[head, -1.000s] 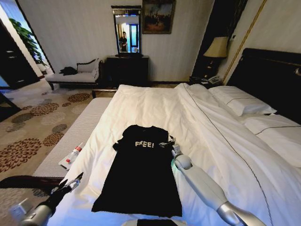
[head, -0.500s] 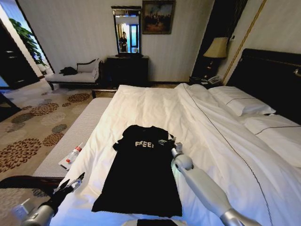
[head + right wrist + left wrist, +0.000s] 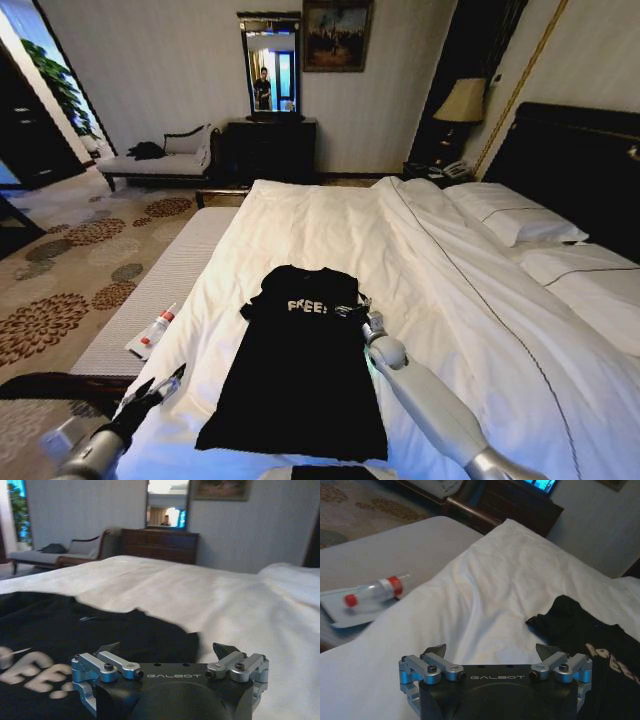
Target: Fold the clothes on the bed.
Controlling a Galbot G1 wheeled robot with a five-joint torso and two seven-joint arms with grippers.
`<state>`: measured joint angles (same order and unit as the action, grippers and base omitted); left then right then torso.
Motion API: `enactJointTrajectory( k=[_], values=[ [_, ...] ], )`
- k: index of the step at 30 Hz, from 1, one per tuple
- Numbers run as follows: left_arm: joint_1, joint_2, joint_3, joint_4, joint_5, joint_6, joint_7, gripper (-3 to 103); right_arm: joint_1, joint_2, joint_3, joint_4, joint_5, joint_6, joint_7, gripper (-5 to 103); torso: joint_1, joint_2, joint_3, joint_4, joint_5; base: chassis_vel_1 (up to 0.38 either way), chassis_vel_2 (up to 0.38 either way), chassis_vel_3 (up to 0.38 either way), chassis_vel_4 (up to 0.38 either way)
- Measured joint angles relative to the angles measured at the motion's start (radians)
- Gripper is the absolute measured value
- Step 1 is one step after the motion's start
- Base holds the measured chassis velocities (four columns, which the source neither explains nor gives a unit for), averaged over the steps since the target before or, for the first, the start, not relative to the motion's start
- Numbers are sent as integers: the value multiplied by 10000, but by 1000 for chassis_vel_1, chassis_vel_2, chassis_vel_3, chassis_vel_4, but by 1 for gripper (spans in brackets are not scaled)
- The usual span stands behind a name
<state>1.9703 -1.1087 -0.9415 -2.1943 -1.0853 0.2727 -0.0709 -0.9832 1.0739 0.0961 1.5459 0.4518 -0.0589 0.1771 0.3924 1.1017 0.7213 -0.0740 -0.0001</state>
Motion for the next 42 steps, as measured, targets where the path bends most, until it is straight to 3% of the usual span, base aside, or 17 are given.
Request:
enactJointTrajectory(
  k=[5,9,11,13,15,18,27,31,33,35,36,37,39,42],
  values=[
    [-1585,246,1115,845,24,-62,-228,100,-1390,-423,1568,1472,370,-132,239,100,0,0,0,9,5,0,0,0,0],
    [-3304,277,2170,1632,291,-374,-238,100,-3317,-596,3377,2510,412,-59,202,100,1,0,0,-7,1,0,0,0,0],
    [-3482,286,2345,1713,352,-426,-209,100,-3526,-575,3585,2571,396,-20,185,100,0,0,-1,-1,7,0,0,0,0],
    [-4085,363,3041,1973,472,-512,-63,100,-4480,-228,4540,2860,276,181,111,100,0,0,-1,5,0,0,0,0,0],
    [-4222,391,3202,2068,524,-522,-17,100,-4784,-35,4784,2999,215,221,85,100,-1,0,-1,4,4,0,0,0,0],
    [-4747,491,3673,2530,687,-542,57,100,-5952,802,5634,3482,-294,522,-82,100,-2,0,-1,8,-4,0,0,0,0],
    [-5787,682,4459,3294,575,-508,30,100,-7063,1493,6530,3805,-721,915,-252,100,-2,0,-1,2,2,0,0,0,0],
    [-6052,665,4694,3578,1232,-507,35,100,-6927,1400,6469,3766,-666,928,-256,100,-2,0,1,9,-1,0,0,0,0],
    [-6220,723,4845,3724,1908,-544,126,100,-6827,1359,6406,3692,-626,928,-259,100,-2,-1,0,13,0,0,0,0,0],
    [-6465,890,5042,3886,2912,-639,273,100,-6696,1338,6288,3556,-600,928,-255,100,-2,-1,0,-2,0,0,0,0,0],
    [-6465,890,5042,3886,2912,-639,273,100,-6696,1338,6288,3556,-600,928,-255,100,-2,-1,0,-2,0,0,0,0,0],
    [-6476,962,5070,3932,3416,-711,342,100,-6570,1279,6156,3482,-575,926,-253,100,-1,-1,1,-2,1,0,0,0,0],
    [-6525,1150,5160,4099,4503,-913,496,101,-6265,1150,5905,3356,-509,921,-245,100,-1,-1,1,17,3,0,0,0,0],
    [-6752,1286,5375,4284,4990,-994,553,98,-6223,1132,5873,3297,-470,919,-243,100,-1,-1,1,11,3,0,0,0,0]
  ],
)
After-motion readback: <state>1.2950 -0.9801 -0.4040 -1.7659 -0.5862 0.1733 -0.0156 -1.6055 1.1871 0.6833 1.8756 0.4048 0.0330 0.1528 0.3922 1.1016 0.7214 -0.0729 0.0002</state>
